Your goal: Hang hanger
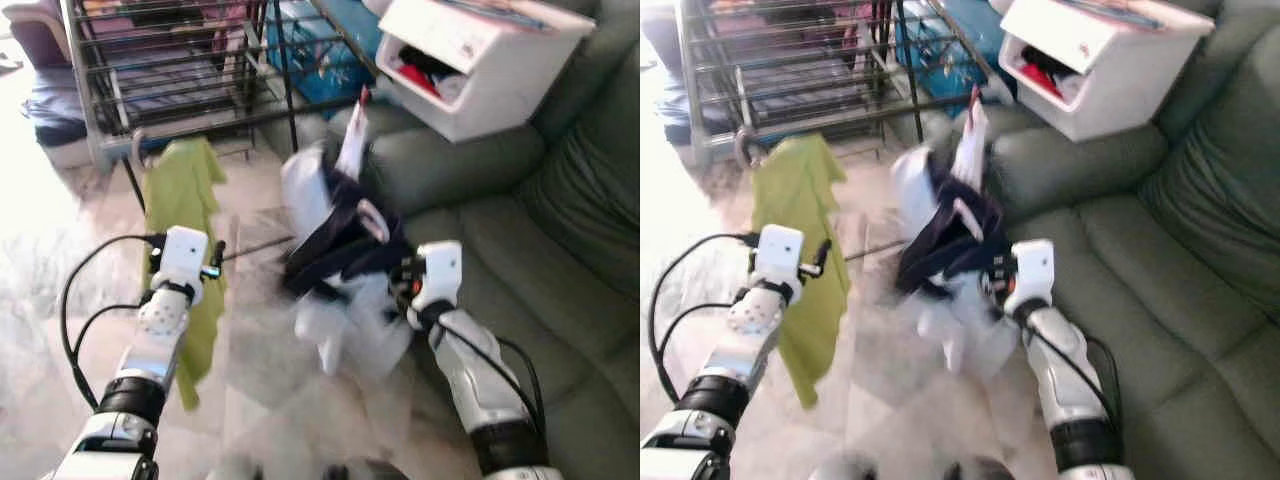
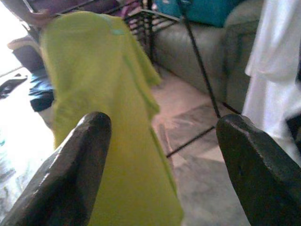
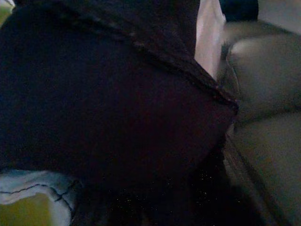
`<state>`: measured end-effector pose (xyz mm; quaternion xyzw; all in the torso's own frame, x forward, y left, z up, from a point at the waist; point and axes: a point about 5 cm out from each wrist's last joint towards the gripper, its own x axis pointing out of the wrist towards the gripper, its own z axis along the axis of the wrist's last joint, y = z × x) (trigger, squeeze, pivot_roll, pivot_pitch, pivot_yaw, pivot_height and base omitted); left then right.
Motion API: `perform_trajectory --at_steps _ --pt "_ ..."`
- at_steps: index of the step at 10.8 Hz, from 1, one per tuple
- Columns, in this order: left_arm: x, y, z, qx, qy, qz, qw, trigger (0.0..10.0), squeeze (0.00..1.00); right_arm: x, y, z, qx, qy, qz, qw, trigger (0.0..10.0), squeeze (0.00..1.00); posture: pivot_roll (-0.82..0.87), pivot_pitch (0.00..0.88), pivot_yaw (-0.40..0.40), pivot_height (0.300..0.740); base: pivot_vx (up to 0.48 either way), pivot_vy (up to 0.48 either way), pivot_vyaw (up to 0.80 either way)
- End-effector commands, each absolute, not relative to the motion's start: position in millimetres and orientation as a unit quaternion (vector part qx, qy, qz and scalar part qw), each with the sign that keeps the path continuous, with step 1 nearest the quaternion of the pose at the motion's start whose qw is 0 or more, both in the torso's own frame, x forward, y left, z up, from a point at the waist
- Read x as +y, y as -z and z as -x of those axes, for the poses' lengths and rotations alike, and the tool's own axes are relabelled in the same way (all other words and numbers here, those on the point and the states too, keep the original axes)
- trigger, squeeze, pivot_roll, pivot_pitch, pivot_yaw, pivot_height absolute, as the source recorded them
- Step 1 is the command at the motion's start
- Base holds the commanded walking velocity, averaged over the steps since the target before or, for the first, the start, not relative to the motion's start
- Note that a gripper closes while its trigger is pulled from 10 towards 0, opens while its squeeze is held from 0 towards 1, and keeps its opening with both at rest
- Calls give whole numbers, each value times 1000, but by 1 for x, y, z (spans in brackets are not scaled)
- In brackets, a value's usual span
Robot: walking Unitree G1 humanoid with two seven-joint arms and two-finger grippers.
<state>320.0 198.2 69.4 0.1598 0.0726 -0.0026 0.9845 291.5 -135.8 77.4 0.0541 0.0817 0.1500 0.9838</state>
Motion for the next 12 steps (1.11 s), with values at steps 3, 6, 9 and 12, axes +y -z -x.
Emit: perform_trajectory --at_steps 3,6,9,12 --pt "207 -71 -321 81 -19 -150 985 10000 0 -144 -76 -301 95 -101 -24 990 10000 0 -74 29 -27 740 0 462 0" --pt "207 -70 -321 83 -19 -154 984 10000 0 -149 -75 -302 99 -86 -27 991 10000 0 -74 32 -26 740 0 476 0" --pt "207 -70 -321 83 -19 -154 984 10000 0 -149 -75 -302 99 -86 -27 991 10000 0 -74 32 -26 740 0 476 0" --pt "207 -70 -321 83 -19 -154 984 10000 0 -149 -75 -302 99 -86 -27 991 10000 0 -74 32 -26 740 0 476 0"
